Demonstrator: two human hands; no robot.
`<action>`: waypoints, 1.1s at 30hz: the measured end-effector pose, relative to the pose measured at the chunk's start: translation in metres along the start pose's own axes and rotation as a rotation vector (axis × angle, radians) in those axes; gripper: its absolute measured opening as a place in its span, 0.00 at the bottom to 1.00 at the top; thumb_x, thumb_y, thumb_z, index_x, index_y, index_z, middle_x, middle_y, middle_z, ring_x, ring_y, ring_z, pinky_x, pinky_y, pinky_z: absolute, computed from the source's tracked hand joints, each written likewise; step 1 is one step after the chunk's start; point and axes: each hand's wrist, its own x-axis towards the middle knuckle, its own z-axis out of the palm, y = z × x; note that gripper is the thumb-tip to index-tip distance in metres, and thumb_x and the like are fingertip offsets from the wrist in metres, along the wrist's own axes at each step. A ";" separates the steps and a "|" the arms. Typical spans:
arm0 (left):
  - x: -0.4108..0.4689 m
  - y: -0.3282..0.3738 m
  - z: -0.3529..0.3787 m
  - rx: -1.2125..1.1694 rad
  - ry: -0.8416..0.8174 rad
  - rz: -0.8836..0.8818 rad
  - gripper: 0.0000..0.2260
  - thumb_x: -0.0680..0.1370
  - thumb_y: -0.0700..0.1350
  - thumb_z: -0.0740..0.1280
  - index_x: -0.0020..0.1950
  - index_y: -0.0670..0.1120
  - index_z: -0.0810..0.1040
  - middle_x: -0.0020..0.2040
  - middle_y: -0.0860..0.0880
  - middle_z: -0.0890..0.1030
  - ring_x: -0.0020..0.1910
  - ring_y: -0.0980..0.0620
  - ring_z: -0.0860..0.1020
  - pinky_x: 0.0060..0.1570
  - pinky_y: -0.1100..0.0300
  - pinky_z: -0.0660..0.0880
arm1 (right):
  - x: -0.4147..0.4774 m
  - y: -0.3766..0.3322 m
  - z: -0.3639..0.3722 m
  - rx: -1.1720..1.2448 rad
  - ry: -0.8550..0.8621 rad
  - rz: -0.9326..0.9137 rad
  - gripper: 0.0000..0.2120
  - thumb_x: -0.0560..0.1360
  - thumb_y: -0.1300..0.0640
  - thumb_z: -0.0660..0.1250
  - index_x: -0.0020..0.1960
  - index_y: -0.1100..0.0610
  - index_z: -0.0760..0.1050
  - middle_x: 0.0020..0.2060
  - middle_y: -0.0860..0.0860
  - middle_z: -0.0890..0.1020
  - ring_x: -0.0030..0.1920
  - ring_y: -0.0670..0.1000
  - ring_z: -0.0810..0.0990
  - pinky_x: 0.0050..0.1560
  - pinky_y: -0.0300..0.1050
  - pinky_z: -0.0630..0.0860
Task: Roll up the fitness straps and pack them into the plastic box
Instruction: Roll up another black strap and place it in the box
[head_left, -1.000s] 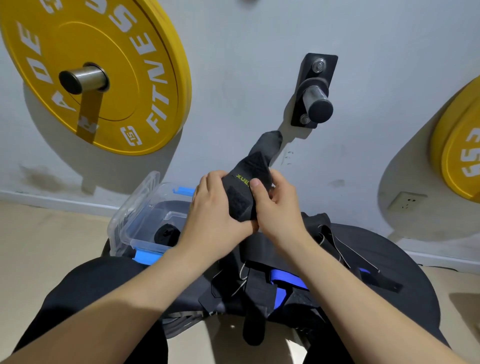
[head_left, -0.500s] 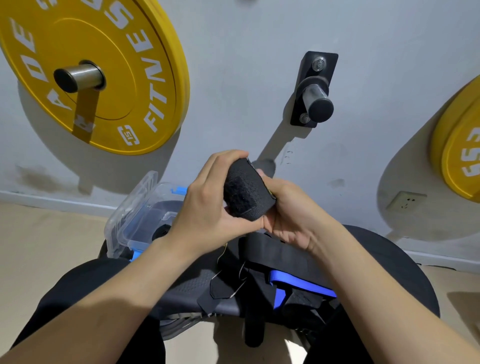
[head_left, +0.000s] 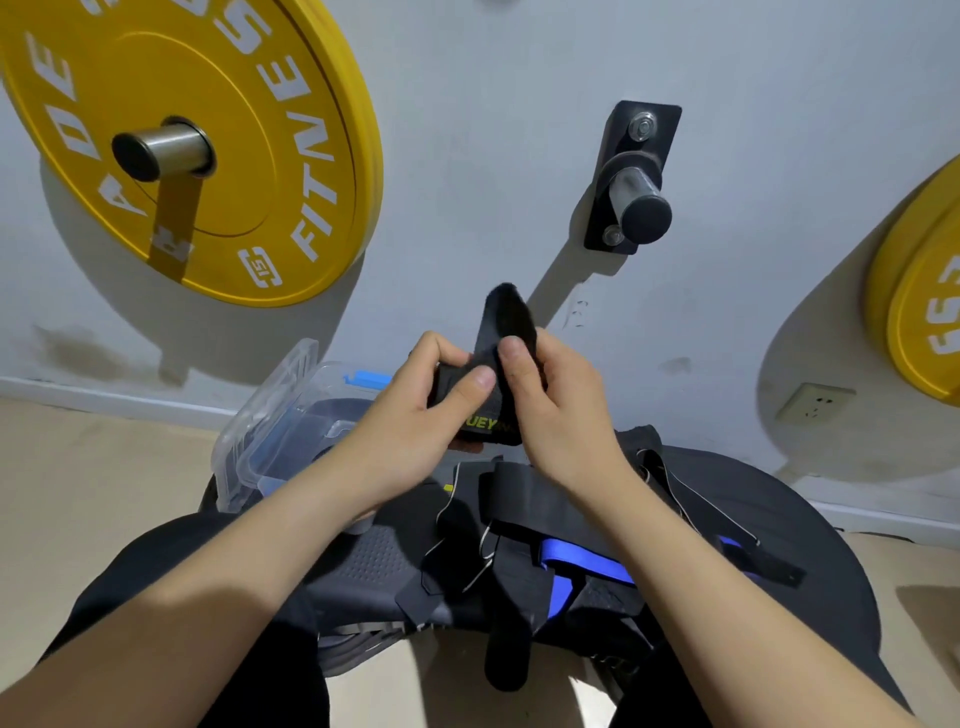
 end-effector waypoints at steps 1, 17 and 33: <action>-0.001 -0.001 -0.001 0.083 0.016 0.027 0.14 0.78 0.62 0.70 0.56 0.56 0.75 0.55 0.48 0.84 0.57 0.46 0.85 0.59 0.38 0.83 | 0.002 0.000 0.002 0.056 -0.014 0.087 0.20 0.88 0.50 0.61 0.39 0.56 0.67 0.31 0.46 0.68 0.34 0.47 0.66 0.37 0.48 0.64; -0.022 0.012 -0.043 0.243 -0.020 0.132 0.26 0.72 0.45 0.73 0.69 0.54 0.71 0.60 0.49 0.78 0.59 0.47 0.81 0.63 0.40 0.79 | 0.002 -0.006 0.033 0.909 -0.532 0.726 0.24 0.84 0.49 0.69 0.73 0.64 0.75 0.68 0.67 0.81 0.59 0.61 0.83 0.60 0.60 0.81; -0.031 -0.022 -0.121 0.413 0.014 -0.130 0.12 0.87 0.64 0.57 0.66 0.62 0.70 0.52 0.51 0.82 0.42 0.56 0.83 0.45 0.56 0.78 | 0.004 -0.023 0.109 0.751 -0.359 0.324 0.08 0.83 0.56 0.72 0.60 0.54 0.75 0.49 0.50 0.87 0.48 0.53 0.88 0.42 0.49 0.84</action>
